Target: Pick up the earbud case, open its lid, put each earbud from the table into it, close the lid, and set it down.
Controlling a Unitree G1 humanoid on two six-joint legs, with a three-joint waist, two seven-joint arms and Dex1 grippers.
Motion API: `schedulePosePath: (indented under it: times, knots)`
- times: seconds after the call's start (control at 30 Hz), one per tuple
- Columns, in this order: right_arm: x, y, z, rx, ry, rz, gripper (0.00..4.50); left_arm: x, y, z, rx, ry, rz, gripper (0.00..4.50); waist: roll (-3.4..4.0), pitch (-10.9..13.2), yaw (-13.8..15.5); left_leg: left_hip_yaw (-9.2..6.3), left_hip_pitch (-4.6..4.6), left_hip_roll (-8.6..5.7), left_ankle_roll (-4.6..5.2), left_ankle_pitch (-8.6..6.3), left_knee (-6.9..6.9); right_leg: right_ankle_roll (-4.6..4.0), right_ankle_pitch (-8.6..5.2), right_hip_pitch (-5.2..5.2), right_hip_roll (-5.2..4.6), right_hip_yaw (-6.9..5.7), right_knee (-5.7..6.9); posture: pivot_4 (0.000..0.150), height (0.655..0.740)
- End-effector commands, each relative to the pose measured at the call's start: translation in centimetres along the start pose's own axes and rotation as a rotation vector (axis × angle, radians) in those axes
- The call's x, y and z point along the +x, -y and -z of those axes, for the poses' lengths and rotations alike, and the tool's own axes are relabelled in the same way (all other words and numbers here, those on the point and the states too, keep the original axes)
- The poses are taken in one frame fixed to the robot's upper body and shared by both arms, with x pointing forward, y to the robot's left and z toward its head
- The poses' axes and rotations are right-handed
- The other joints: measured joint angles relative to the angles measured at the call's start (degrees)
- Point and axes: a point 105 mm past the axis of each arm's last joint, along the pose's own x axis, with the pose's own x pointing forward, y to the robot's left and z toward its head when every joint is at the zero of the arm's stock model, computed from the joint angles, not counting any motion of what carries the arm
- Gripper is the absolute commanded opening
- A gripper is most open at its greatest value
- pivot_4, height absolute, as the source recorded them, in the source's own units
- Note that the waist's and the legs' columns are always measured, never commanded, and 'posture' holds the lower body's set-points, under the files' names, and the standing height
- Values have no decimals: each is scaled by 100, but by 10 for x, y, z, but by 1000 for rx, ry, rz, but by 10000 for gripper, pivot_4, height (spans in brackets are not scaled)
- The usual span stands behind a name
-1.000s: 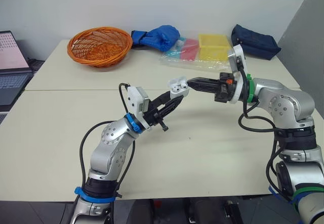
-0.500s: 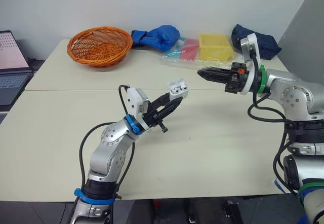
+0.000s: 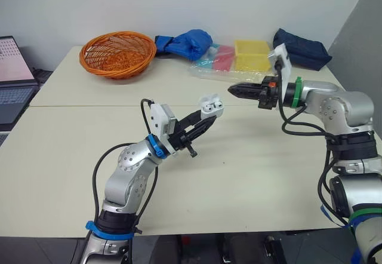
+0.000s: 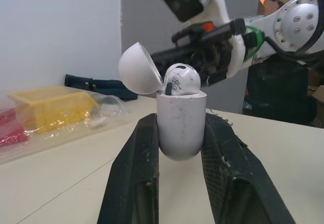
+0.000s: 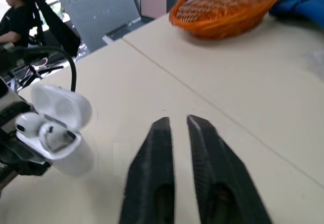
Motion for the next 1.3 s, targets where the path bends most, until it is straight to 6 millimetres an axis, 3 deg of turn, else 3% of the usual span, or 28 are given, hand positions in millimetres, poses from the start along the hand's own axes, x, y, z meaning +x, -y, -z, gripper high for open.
schedulePosePath:
  times: [0.03, 0.23, 0.37, 0.57, 0.8, 0.97, 1.1, 1.2, 1.3]
  knots:
    - [8, -12, -20, -52, 31, -60, 234, 5, 5, -14, 34, 50, 36, 7771, 0, 0, 2, 0, 0, 0, 0, 0, 0, 0, 0, 0, 0, 0, 0, 1500, 7400]
    - [24, -37, -34, 0, 31, -212, 234, 5, 5, -14, 34, 45, 38, 7771, 0, 0, 3, -4, 0, 3, 0, 0, 0, 0, 0, -2, 1, -1, 7, 1500, 7400]
    - [17, -51, -39, -6, 16, -295, 234, 4, 4, -13, 33, 40, 29, 7771, 0, 0, 23, -6, -7, 1, 0, 0, 2, 0, 0, -1, -2, -4, -1, 1500, 7400]
    - [3, -61, -30, -36, -43, -341, 234, 4, 2, -12, 37, 40, 14, 7771, 0, 0, 19, -6, -9, 0, 1, -1, 1, 0, 0, -2, -3, -5, -5, 1500, 7400]
    - [-14, -49, -41, -138, 47, -196, 234, 0, -5, -12, 18, 15, -6, 7771, 0, 0, 15, -7, -7, 1, 1, -1, 4, 0, 0, -2, 0, -5, 1, 1500, 7400]
    - [-24, -52, -46, -230, 128, -134, 234, -5, -12, 2, -123, -97, -3, 7771, 0, 0, 13, -8, -7, 1, 1, -1, 2, 0, 0, -2, 0, -6, -1, 1500, 7400]
    - [-32, -56, -43, -302, 200, -79, 9321, -16, -13, 20, -331, -229, 31, 7771, 0, 0, 3, -13, -8, 1, 1, -1, 2, 1, -1, -1, 0, -8, -2, 1500, 7400]
    - [-35, -63, -16, -499, 160, -93, 20340, -22, -15, 45, -427, -372, 4, 7771, 0, 0, 8, -13, -7, 0, 1, -1, 2, 2, -1, 0, 0, -13, -4, 1500, 7400]
    - [-38, -67, 19, -556, 125, -129, 30884, -22, -27, 62, -561, -415, -108, 7771, -2, 1, 20, -15, -3, -5, 1, -1, 5, 4, -2, 9, -3, -19, -7, 1500, 7400]
